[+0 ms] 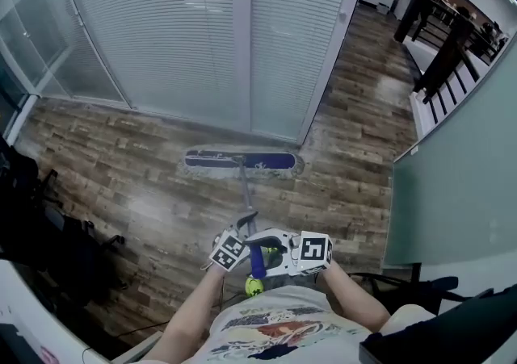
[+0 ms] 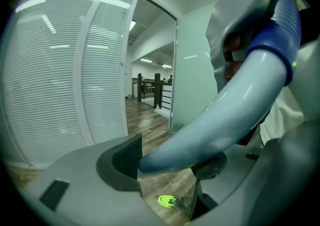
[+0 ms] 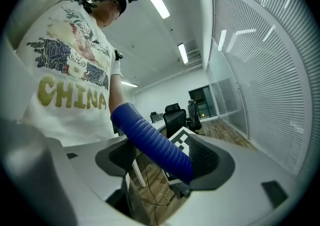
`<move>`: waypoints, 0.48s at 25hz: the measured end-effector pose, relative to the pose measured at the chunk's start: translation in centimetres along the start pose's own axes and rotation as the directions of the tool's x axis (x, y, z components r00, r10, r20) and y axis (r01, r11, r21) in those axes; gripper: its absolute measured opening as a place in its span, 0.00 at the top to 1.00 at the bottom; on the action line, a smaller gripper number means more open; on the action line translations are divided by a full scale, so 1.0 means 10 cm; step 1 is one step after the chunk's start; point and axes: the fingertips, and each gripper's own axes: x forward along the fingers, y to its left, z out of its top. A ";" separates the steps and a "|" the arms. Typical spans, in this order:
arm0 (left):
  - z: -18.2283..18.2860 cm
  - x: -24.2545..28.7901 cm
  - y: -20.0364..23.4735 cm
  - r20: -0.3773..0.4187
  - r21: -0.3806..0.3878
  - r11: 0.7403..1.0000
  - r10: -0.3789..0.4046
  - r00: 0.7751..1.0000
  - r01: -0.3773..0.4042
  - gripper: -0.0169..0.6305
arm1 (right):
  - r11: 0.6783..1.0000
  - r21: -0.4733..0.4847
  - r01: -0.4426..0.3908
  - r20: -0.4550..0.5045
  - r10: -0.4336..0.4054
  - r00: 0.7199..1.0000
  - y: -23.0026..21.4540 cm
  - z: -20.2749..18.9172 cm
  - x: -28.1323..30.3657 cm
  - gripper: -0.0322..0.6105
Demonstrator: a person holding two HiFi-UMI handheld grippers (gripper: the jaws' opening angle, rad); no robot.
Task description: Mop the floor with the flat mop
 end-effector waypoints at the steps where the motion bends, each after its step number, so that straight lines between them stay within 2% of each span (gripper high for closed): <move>1: -0.07 -0.07 -0.13 -0.002 0.005 1.000 -0.004 1.000 0.004 0.61 | 1.000 -0.002 -0.003 -0.007 0.003 1.000 0.15 -0.06 0.06 0.48; 6: -0.47 -0.38 -0.90 -0.036 0.047 0.999 -0.025 0.999 0.027 0.61 | 1.000 -0.005 0.001 -0.025 -0.001 1.000 0.97 -0.40 0.23 0.48; 12: -0.57 -0.61 -1.49 -0.021 0.019 1.000 -0.019 1.000 0.019 0.61 | 1.000 0.003 0.004 -0.017 -0.004 1.000 1.59 -0.51 0.24 0.48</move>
